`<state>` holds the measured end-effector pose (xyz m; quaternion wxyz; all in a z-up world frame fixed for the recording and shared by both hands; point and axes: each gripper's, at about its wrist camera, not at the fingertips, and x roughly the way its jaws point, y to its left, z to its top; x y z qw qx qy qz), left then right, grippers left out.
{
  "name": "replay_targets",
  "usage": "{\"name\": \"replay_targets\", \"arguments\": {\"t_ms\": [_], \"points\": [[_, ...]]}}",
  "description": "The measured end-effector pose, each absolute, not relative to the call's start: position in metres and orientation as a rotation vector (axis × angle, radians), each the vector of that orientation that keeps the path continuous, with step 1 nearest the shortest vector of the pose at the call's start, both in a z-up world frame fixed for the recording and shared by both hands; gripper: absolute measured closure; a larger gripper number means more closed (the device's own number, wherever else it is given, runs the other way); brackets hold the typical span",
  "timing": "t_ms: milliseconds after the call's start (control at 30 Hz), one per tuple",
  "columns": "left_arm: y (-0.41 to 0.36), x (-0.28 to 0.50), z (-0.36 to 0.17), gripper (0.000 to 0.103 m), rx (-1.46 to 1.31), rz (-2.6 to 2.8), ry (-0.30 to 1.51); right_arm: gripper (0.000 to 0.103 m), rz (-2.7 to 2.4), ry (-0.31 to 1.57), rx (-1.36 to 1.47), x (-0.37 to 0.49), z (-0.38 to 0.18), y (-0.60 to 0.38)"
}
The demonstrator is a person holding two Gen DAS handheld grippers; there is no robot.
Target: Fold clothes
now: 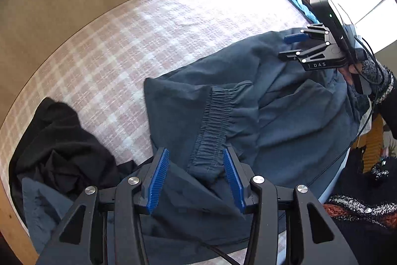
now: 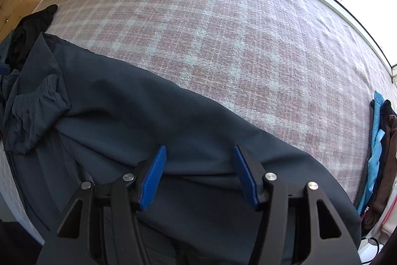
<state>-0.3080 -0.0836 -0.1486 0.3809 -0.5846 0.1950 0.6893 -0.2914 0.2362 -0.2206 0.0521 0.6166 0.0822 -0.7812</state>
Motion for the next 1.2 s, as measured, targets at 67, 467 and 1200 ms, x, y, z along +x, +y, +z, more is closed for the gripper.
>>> {"name": "replay_targets", "arguments": {"t_ms": [67, 467, 1200], "points": [[-0.06, -0.304, -0.163, 0.059, -1.488, 1.705, 0.587, 0.048, -2.381, 0.253, 1.878, -0.288, -0.219, 0.24], [-0.046, -0.298, -0.194, 0.082, -1.493, 1.666, 0.759, 0.048, -2.448, 0.198, 1.912, -0.276, -0.211, 0.274], [-0.303, -0.45, -0.124, 0.056, -1.688, 2.374, 0.829, 0.048, -2.489, 0.113, 1.877, -0.269, -0.186, 0.235]]}}
